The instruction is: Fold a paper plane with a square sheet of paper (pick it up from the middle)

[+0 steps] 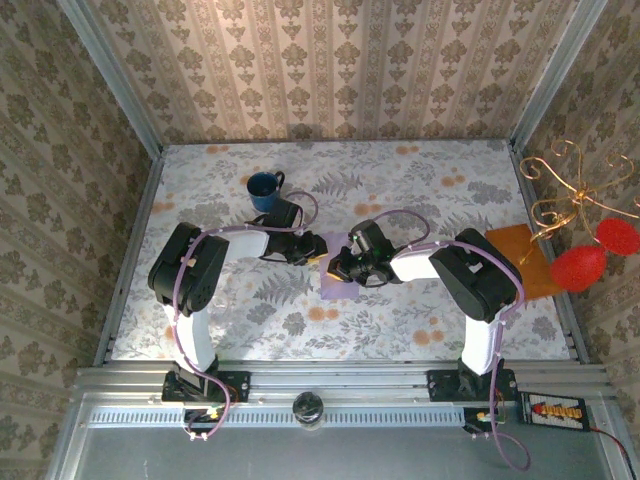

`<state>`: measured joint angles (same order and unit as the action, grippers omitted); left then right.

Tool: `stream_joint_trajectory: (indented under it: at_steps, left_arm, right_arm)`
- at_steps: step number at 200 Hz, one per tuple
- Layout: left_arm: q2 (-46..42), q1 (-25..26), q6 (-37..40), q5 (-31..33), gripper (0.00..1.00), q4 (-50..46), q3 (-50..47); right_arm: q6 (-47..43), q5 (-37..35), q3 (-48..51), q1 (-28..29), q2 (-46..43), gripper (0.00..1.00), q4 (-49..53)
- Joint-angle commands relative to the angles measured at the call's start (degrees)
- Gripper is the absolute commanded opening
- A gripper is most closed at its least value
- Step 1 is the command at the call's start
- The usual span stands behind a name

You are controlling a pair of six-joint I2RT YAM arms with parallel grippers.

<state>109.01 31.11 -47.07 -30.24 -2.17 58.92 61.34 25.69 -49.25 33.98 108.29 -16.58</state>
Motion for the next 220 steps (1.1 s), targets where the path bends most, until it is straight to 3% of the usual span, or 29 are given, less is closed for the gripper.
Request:
stream_joint_trajectory:
  at_steps: [1, 43, 102, 146, 171, 220]
  left_arm:
    - [2.4, 1.1, 1.1, 1.0, 0.29, -4.0, -0.3]
    - [-2.9, 0.5, 0.0, 3.4, 0.28, -2.3, 0.0]
    - [-11.7, -2.7, 1.1, 9.1, 0.33, -5.8, 1.3]
    - [-16.1, -4.7, 1.8, 10.0, 0.34, -6.5, -2.9]
    - [-16.6, -4.7, 2.1, 8.7, 0.32, -6.1, -4.3]
    - [-14.4, -1.0, 3.3, 7.0, 0.2, -6.4, -4.3]
  right_arm:
    - [-0.1, -0.4, -0.7, -0.2, 2.8, 0.0, 1.3]
    - [-0.1, -0.6, -0.3, -0.2, 3.5, 0.03, 3.2]
    - [0.0, -1.5, 0.2, -0.3, 3.6, 0.25, 5.7]
    - [-0.3, -2.1, 0.1, -0.5, 3.4, 0.35, 8.3]
    - [-0.7, -3.1, -0.1, -0.5, 3.2, 0.34, 10.0]
    - [-1.7, -4.6, -0.9, -0.5, 3.4, 0.21, 14.1]
